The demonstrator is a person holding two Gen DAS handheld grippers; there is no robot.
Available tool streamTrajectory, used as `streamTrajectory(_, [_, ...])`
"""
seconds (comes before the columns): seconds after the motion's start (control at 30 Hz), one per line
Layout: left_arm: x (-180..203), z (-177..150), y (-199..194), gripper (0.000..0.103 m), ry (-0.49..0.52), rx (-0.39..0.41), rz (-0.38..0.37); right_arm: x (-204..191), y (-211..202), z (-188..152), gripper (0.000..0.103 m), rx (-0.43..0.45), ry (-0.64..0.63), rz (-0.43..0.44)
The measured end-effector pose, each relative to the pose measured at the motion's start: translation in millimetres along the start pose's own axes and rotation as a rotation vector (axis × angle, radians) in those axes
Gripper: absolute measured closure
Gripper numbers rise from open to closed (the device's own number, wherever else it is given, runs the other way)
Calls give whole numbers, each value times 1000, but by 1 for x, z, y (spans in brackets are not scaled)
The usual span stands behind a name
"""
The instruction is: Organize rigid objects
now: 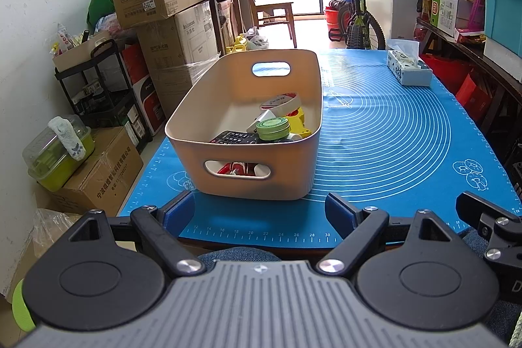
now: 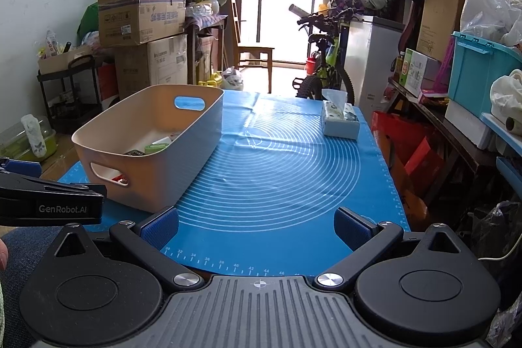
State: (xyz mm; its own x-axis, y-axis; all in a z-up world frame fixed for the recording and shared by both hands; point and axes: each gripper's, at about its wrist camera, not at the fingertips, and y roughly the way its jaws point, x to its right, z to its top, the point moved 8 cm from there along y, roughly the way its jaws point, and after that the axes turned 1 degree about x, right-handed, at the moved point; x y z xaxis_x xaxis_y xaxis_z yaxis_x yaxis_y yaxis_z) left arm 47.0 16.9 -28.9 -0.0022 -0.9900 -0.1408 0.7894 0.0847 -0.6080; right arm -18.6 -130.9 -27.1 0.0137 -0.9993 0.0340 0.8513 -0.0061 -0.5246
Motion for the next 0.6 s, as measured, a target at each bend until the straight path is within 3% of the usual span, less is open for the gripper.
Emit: streamTrajectory(0.6, [1,1,-1,16,0,1,-4,1,0,0,3,-1,0,1])
